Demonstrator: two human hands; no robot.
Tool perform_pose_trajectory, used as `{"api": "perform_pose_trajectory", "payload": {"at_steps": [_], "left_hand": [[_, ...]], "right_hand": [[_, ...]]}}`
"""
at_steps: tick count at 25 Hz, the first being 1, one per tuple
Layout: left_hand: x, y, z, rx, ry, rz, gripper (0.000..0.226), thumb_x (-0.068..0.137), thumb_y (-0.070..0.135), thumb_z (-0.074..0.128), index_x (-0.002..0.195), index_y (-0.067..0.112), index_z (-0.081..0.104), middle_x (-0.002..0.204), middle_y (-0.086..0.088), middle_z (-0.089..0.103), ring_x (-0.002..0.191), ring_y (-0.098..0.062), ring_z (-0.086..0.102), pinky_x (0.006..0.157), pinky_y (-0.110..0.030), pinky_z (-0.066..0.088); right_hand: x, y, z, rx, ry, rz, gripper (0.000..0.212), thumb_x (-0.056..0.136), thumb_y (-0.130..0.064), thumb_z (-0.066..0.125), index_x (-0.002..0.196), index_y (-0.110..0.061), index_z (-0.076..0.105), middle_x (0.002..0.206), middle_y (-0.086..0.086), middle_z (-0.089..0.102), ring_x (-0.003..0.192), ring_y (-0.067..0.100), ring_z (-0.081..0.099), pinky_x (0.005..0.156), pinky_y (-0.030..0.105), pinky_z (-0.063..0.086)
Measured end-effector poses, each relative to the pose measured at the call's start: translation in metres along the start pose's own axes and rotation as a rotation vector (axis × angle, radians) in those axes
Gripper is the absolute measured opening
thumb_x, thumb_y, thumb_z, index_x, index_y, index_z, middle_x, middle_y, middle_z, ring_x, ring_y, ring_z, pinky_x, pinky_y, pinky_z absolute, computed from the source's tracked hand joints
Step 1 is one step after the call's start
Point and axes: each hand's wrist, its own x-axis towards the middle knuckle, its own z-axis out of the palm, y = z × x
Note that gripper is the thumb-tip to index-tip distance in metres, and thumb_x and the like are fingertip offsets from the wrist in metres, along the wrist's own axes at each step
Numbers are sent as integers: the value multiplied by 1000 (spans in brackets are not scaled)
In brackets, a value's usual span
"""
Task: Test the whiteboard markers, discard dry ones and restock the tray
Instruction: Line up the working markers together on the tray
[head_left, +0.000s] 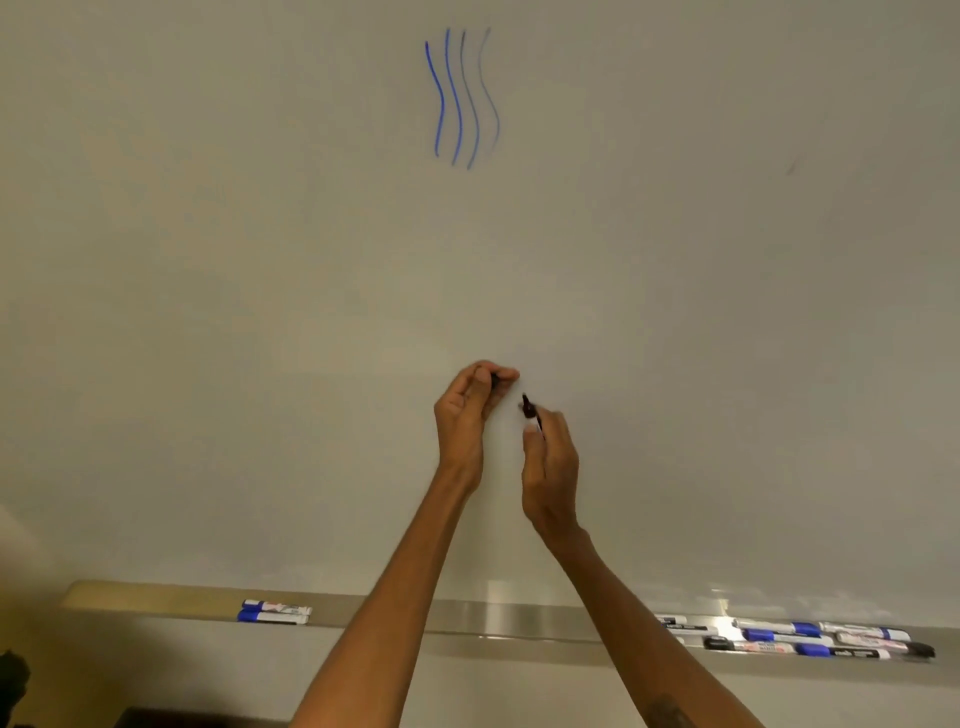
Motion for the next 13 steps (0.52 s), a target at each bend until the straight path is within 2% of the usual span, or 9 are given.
{"api": "perform_pose_trajectory", "payload": {"at_steps": [2,4,6,9,13], "left_hand": [[18,31,7,47,34,121,21,100,20,55,105,4,67,102,-17,72,103,-33,68,99,-41,53],[35,60,12,128,58,233,19,100,18,56,106,3,66,99,-14,73,100,-31,69,94,-39,55],[50,88,17,189,72,331,15,98,17,59,104,6,67,96,-12,73,98,-28,70,91,-38,55],[70,122,21,239,82,461,8,95,18,64,97,19,71,98,-13,72,100,-29,68,92,-44,54],[99,159,24,313,107,627,16,95,19,64,102,6,70,103,-6,74,110,-17,66,101,-37,50]], "right_hand": [[34,-35,1,53,21,-57,37,103,-10,43,139,-14,49,100,-1,55,79,5,55,69,19,46],[66,-72,0,177,22,-45,48,103,-14,47,149,-27,36,108,2,60,81,12,63,75,21,53],[93,-105,-6,309,18,-57,48,102,-15,51,144,-35,39,114,5,64,77,18,68,74,23,56],[126,-135,-16,391,12,-154,26,100,-12,54,124,-12,65,112,10,66,79,22,71,74,28,57],[157,-158,-26,663,-87,-109,38,99,-4,36,126,-7,62,116,17,67,105,33,65,92,39,51]]}}
